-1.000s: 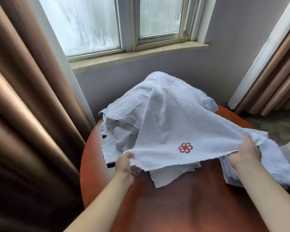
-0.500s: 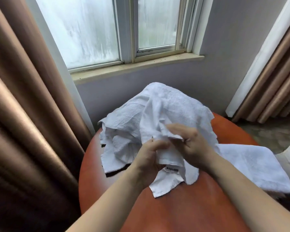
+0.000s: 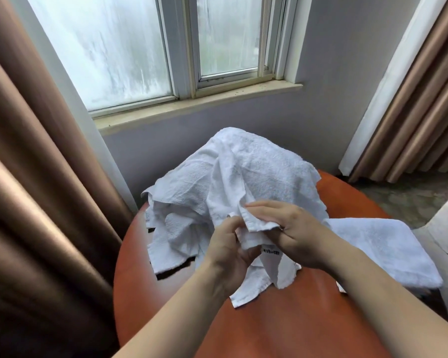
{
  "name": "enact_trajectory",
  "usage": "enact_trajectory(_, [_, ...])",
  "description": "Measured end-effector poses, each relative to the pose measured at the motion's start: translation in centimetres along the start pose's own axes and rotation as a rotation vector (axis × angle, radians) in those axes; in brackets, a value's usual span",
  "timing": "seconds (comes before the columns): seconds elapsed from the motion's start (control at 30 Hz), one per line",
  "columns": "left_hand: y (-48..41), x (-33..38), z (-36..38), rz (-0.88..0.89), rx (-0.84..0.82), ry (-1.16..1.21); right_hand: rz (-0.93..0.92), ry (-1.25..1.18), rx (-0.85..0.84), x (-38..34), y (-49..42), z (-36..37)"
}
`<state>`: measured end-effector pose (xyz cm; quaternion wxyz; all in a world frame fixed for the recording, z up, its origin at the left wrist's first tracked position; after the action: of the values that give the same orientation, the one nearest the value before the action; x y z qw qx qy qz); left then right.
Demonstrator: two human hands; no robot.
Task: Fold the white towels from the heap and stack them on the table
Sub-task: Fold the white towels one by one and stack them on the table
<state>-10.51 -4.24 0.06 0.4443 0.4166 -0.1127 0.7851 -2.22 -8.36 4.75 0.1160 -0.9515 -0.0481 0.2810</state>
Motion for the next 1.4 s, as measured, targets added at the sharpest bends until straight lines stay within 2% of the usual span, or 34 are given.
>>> enact_trajectory(0.27, [-0.3, -0.1, 0.7, -0.028, -0.036, 0.032, 0.094, 0.045, -0.139, 0.1, 0.4, 0.0])
enact_trajectory(0.5, [-0.9, -1.0, 0.0, -0.081, 0.080, 0.011, 0.155, 0.121, -0.170, 0.6, 1.0, 0.9])
enact_trajectory(0.77, [-0.7, -1.3, -0.5, -0.099, 0.108, -0.089, 0.189, 0.319, -0.205, 0.4, 0.6, 1.9])
enact_trajectory(0.83, [-0.8, -1.5, -0.7, -0.101, 0.125, -0.085, 0.210, 0.284, -0.210, 0.7, 0.5, 2.1])
enact_trajectory(0.93, [-0.7, -1.7, -0.9, -0.106, 0.142, -0.086, 0.209, 0.188, -0.125, 0.9, 0.5, 1.5])
enact_trajectory(1.13, [-1.5, -2.5, -3.2, -0.186, 0.316, 0.092, 0.193, -0.035, -0.025, 0.2, 1.5, -0.2])
enact_trajectory(1.33, [-4.0, -2.7, -3.5, -0.295, 0.262, 0.129, 0.202, 0.071, -0.309, -0.8, 2.4, 1.5])
enact_trajectory(1.4, [-4.4, -2.7, -3.2, -0.301, 0.236, 0.053, 0.231, 0.115, -0.385, -1.0, 2.7, 2.0])
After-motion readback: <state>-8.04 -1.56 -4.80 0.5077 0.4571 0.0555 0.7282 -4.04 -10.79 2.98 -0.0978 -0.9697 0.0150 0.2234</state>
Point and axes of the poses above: each hand's wrist, its own y-axis away from the middle knuckle, its own z-axis out of the palm, x = y × z, the point moved 7 cm from there along -y, towards the middle knuckle, and after that the axes turned 4 degrees about -x, right-handed, at the moved point
